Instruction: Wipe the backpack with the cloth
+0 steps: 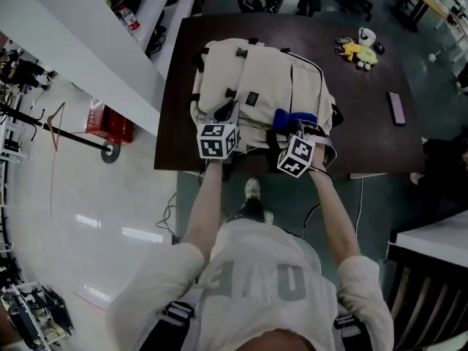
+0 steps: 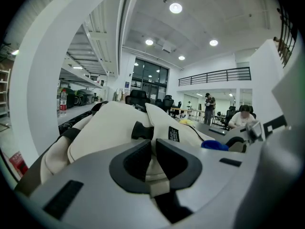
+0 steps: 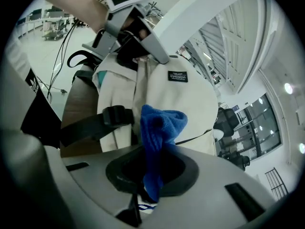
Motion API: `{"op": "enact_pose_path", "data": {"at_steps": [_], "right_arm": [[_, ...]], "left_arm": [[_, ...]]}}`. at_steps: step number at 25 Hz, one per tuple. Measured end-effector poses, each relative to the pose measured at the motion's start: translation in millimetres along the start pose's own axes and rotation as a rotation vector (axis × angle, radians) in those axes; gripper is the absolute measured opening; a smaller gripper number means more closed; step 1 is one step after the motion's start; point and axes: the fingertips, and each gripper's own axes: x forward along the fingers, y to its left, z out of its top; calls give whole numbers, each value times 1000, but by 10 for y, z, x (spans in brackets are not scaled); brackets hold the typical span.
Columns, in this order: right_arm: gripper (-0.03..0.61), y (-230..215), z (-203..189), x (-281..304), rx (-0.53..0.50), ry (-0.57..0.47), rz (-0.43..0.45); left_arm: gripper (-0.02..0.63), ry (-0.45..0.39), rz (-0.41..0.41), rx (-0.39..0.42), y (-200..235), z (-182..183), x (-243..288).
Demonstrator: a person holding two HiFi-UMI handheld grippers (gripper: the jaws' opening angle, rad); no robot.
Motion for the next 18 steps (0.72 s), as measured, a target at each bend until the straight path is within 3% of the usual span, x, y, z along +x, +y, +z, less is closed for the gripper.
{"op": "enact_pose_path", "data": {"at_steps": [10,13,18], "right_arm": [[41,334,11,-58,-34,10,8],[41,386,6,-97,-51,-9,60],[41,495,33,-197,-55,-75,217]], "left_arm": [[41,-11,4,-2,-1,9,13],[41,-11,5,-2,-4,2,15],[41,-12,14,-1,16,-12,8]]}}
